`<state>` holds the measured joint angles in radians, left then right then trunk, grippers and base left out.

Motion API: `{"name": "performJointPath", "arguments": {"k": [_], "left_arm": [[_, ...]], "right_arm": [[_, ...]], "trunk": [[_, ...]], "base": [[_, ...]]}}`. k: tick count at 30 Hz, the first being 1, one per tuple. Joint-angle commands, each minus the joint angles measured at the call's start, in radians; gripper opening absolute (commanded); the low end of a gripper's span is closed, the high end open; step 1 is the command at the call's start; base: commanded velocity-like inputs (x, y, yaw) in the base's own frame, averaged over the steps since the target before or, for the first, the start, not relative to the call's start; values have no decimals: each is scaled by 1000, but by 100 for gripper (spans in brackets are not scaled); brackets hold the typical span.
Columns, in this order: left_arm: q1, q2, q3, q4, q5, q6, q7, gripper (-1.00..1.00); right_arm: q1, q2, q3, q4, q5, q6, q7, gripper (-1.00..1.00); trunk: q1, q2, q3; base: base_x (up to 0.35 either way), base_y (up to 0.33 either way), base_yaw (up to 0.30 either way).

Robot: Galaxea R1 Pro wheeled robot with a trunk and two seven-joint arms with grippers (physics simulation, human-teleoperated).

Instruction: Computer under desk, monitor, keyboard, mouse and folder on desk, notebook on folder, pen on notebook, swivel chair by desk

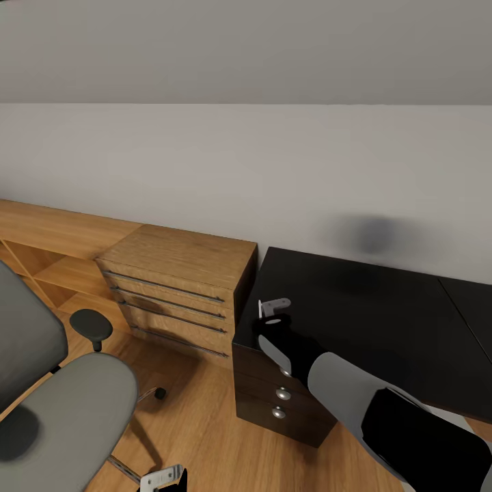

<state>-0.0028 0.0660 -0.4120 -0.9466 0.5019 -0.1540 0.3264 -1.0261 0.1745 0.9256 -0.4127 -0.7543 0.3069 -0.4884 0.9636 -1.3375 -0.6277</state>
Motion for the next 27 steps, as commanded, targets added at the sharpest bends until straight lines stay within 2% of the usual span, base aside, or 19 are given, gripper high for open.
{"name": "performJointPath", "arguments": {"k": [1,8,16,24,27], "left_arm": [[0,1,-5,-1,10,-6,6,100],[0,1,-5,-1,10,-6,6,100],[0,1,-5,-1,10,-6,6,100],[0,1,-5,-1,10,-6,6,100],[0,1,-5,-1,10,-6,6,100]], "right_arm": [[-1,0,7,-2,-5,4,-7,100],[3,0,7,-7,-5,4,-7,100],[3,0,7,-7,-5,6,-7,100],[3,0,6,-5,-5,7,-7,100],[3,0,6,-5,-6,8,-7,100]], "trunk": [[0,-1,-1],[0,-1,-1],[0,-1,-1],[31,-57,-26],[31,-57,-26]], "base": [[0,0,21],[0,0,167],[0,0,39],[0,0,2],[0,0,0]]}}
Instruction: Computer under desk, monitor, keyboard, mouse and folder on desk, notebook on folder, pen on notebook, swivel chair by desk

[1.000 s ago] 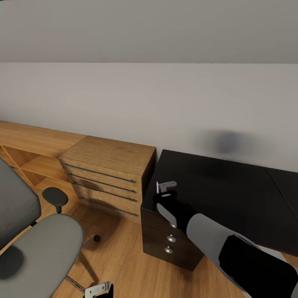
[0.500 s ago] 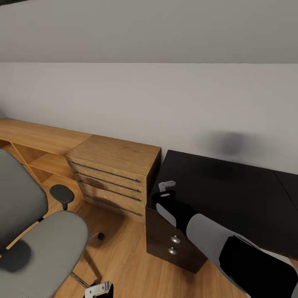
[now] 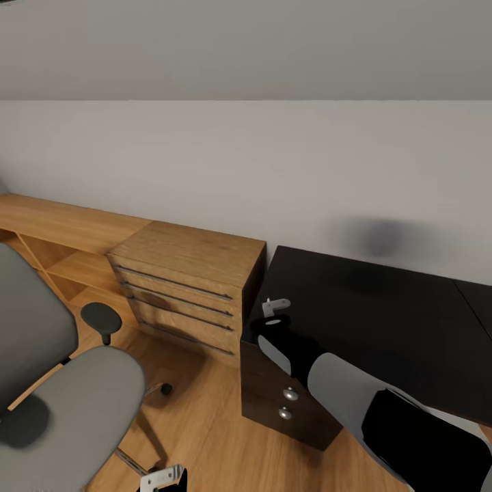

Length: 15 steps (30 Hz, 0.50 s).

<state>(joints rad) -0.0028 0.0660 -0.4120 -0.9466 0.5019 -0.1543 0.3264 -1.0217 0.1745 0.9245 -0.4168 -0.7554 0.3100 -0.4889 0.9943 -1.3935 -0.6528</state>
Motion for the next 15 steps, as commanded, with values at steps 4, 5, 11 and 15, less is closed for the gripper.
{"name": "performJointPath", "arguments": {"k": [4,5,11,15], "left_arm": [[0,1,-5,-1,10,-5,6,100],[0,1,-5,-1,10,-5,6,100],[0,1,-5,-1,10,-6,6,100],[-1,1,-5,-1,10,-6,6,100]], "right_arm": [[-1,0,7,1,-5,4,-7,100],[-1,0,7,1,-5,4,-7,100],[-1,0,7,2,-5,5,-7,100],[-1,0,7,3,-4,4,-8,100]], "trunk": [[8,-15,-7],[12,-22,-10],[19,-36,-16],[27,-50,-23]], "base": [[0,0,0],[0,0,0],[0,0,0],[0,0,0]]}}
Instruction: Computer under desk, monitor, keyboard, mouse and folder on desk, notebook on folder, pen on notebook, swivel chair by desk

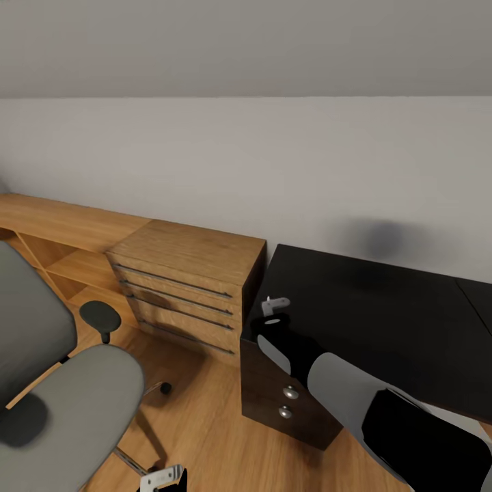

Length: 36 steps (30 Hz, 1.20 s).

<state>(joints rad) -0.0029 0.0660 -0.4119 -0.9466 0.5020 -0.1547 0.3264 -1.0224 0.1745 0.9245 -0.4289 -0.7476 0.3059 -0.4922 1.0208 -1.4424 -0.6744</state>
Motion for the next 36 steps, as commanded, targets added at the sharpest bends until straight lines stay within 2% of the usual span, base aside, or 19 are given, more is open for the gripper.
{"name": "performJointPath", "arguments": {"k": [1,36], "left_arm": [[0,1,-5,-1,10,-5,6,100],[0,1,-7,-1,10,-5,6,100]], "right_arm": [[-1,0,7,15,-12,9,-5,100],[-1,0,-11,15,-21,10,8,100]], "trunk": [[4,-8,-4],[8,-15,-7]], "base": [[0,0,0],[0,0,0]]}}
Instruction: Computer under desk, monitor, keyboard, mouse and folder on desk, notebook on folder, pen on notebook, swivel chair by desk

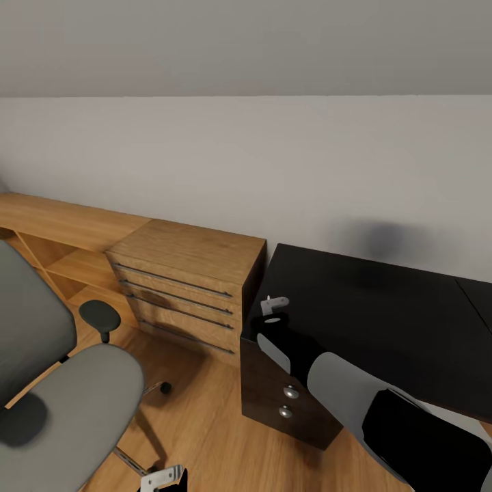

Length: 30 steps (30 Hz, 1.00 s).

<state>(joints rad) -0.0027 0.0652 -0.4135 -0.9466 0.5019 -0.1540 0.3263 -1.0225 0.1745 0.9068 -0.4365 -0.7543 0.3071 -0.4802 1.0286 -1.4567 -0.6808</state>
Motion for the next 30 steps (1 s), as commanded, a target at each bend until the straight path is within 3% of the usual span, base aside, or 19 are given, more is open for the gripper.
{"name": "performJointPath", "arguments": {"k": [1,14,21,30], "left_arm": [[0,1,-5,-1,10,-6,7,100],[0,1,-5,-1,9,-7,7,100],[0,1,-5,-1,9,-7,6,100],[-1,1,-5,-1,9,-7,7,100]], "right_arm": [[-1,0,6,23,-14,9,-4,100],[-1,0,-21,26,-14,7,-2,100],[-1,0,-70,27,-15,7,4,100],[-1,0,-95,28,-15,9,41,100]], "trunk": [[0,0,-1],[0,0,-1],[0,0,-1],[0,0,-1]], "base": [[0,0,0],[0,0,0],[0,0,0],[0,0,0]]}}
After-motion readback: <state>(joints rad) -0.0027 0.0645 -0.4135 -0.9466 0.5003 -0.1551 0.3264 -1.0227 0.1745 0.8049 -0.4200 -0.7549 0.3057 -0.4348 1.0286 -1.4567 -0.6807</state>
